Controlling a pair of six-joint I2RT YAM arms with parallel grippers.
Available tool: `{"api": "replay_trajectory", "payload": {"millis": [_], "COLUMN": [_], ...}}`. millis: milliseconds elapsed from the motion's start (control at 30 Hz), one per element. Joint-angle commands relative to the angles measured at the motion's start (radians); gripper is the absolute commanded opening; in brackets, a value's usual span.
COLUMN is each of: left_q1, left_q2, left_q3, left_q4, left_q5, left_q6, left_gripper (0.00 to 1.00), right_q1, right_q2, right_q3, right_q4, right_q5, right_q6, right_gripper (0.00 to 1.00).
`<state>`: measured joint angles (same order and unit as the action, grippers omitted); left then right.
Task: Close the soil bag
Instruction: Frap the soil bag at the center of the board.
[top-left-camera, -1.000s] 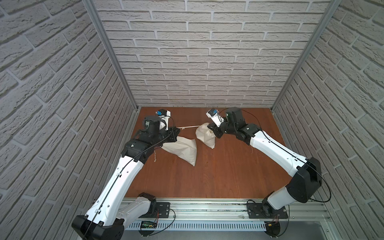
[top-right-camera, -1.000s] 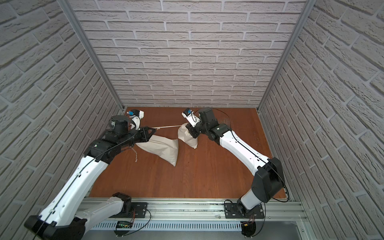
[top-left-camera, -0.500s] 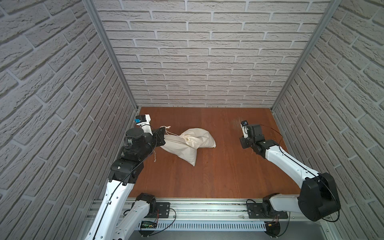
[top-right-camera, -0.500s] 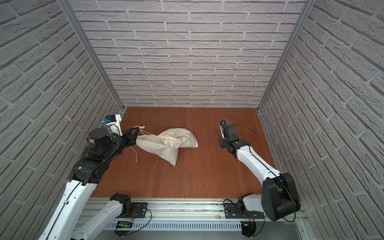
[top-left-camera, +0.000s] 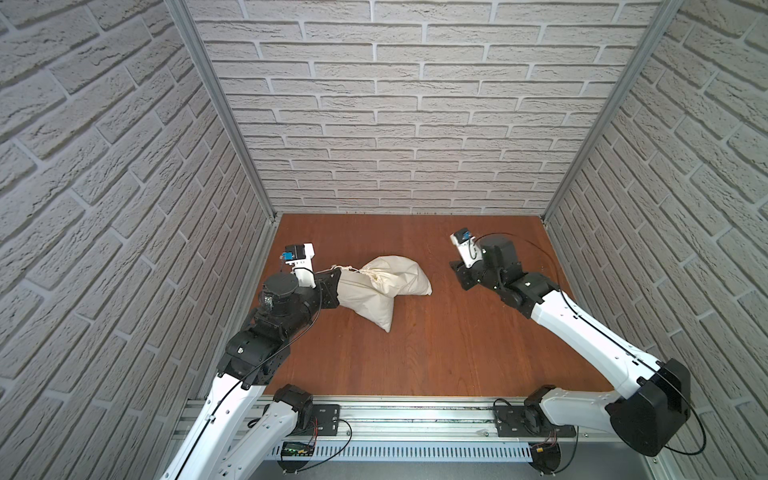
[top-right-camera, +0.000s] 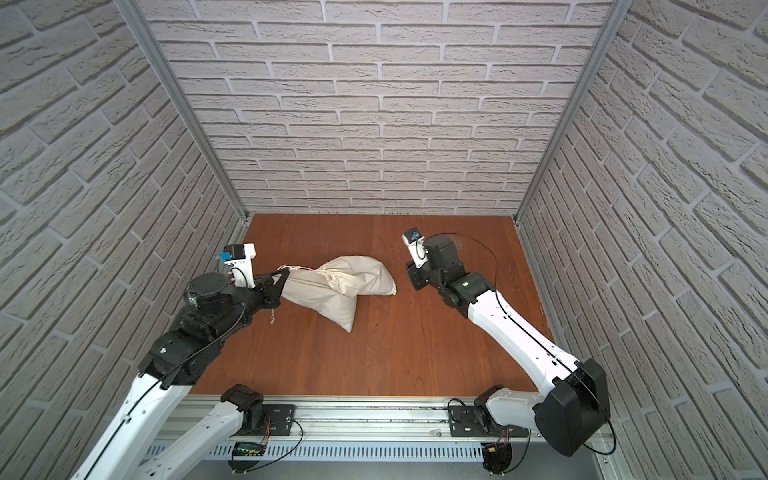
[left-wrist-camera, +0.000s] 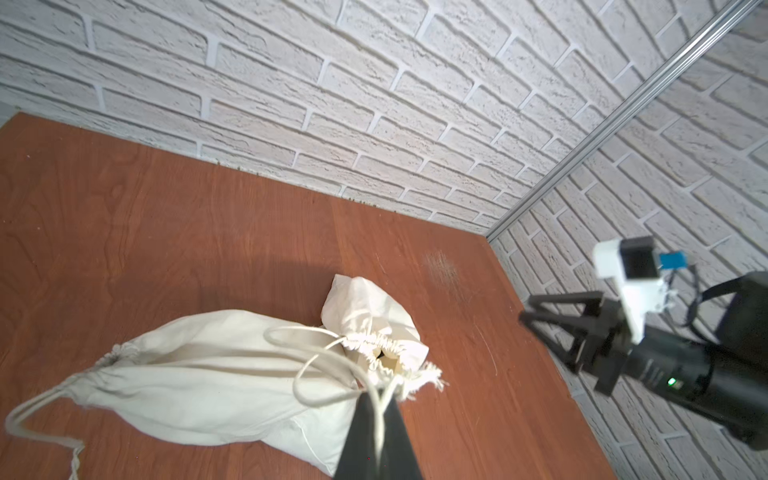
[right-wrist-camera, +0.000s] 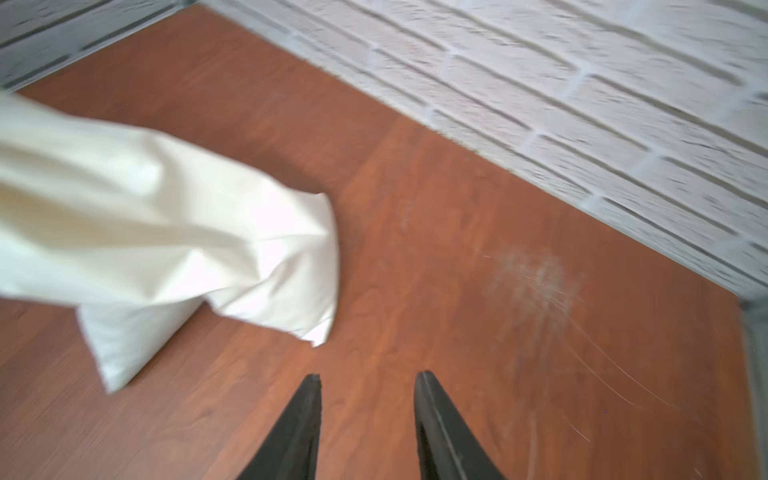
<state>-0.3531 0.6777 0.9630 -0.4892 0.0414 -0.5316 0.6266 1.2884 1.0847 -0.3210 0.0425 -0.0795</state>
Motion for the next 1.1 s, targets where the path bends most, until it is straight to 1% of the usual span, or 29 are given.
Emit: {"api": "replay_trajectory", "payload": {"millis": [0, 67, 133, 167, 233, 267, 300, 333, 400, 433, 500, 533, 567, 600, 667, 733, 800, 867, 900, 967, 1033, 1067], "left_q1": [-0.005, -0.006, -0.006, -0.006, -0.006, -0.007, -0.006, -0.007, -0.008, -0.009, -0.008, -0.009, -0.009, -0.01, -0.012, -0.019, -0.039, -0.064, -0.075, -0.089, -0.091, -0.092], "left_q2": [-0.002, -0.001, -0.003, -0.004, -0.01, -0.01, -0.012, -0.015, -0.023, -0.029, -0.046, -0.055, -0.061, -0.066, -0.065, -0.063, -0.064, -0.064, -0.064, -0.064, -0.062, -0.058], "left_q3": [0.048, 0.052, 0.05, 0.045, 0.04, 0.041, 0.041, 0.042, 0.044, 0.044, 0.034, 0.021, 0.008, -0.008, -0.04, -0.079, -0.11, -0.124, -0.124, -0.119, -0.112, -0.11], "left_q4": [-0.009, -0.017, -0.02, -0.019, -0.019, -0.023, -0.027, -0.035, -0.051, -0.066, -0.086, -0.09, -0.089, -0.087, -0.071, -0.036, -0.003, 0.01, 0.009, 0.008, 0.01, 0.009], "left_q5": [-0.016, -0.015, -0.014, -0.013, -0.014, -0.014, -0.014, -0.011, -0.006, -0.006, -0.008, -0.004, 0.004, 0.017, 0.046, 0.084, 0.096, 0.081, 0.069, 0.054, 0.052, 0.054], "left_q6": [0.032, 0.037, 0.037, 0.034, 0.029, 0.028, 0.027, 0.025, 0.028, 0.031, 0.04, 0.042, 0.045, 0.045, 0.041, 0.03, 0.014, 0.012, 0.012, 0.014, 0.015, 0.015], "left_gripper": [0.0, 0.0, 0.0, 0.0, 0.0, 0.0, 0.0, 0.0, 0.0, 0.0, 0.0, 0.0, 0.0, 0.0, 0.0, 0.0, 0.0, 0.0, 0.0, 0.0, 0.0, 0.0], "right_q1": [0.092, 0.156, 0.201, 0.219, 0.238, 0.24, 0.24, 0.239, 0.214, 0.189, 0.122, 0.092, 0.071, 0.049, -0.001, -0.048, -0.079, -0.082, -0.079, -0.057, -0.014, 0.014], "right_q2": [0.03, 0.077, 0.123, 0.158, 0.223, 0.258, 0.292, 0.32, 0.367, 0.384, 0.4, 0.4, 0.394, 0.388, 0.369, 0.352, 0.329, 0.297, 0.275, 0.224, 0.174, 0.151], "right_q3": [0.005, 0.016, 0.025, 0.03, 0.051, 0.066, 0.078, 0.086, 0.093, 0.094, 0.086, 0.075, 0.065, 0.062, 0.056, 0.054, 0.059, 0.053, 0.041, 0.01, -0.025, -0.041], "right_q4": [0.087, 0.12, 0.154, 0.168, 0.203, 0.217, 0.226, 0.239, 0.271, 0.281, 0.297, 0.308, 0.318, 0.321, 0.322, 0.325, 0.307, 0.269, 0.256, 0.244, 0.23, 0.217], "right_q5": [-0.09, -0.113, -0.125, -0.131, -0.131, -0.127, -0.112, -0.063, 0.046, 0.068, 0.086, 0.095, 0.097, 0.093, 0.068, 0.02, -0.022, -0.078, -0.124, -0.171, -0.151, -0.136], "right_q6": [-0.001, -0.03, -0.051, -0.059, -0.067, -0.068, -0.073, -0.081, -0.083, -0.076, -0.07, -0.078, -0.096, -0.119, -0.156, -0.184, -0.204, -0.217, -0.21, -0.19, -0.176, -0.172], "right_gripper": [0.59, 0.76, 0.87, 0.91, 0.93, 0.93, 0.91, 0.85, 0.63, 0.49, 0.29, 0.22, 0.17, 0.14, 0.12, 0.13, 0.15, 0.23, 0.28, 0.39, 0.53, 0.58]}}
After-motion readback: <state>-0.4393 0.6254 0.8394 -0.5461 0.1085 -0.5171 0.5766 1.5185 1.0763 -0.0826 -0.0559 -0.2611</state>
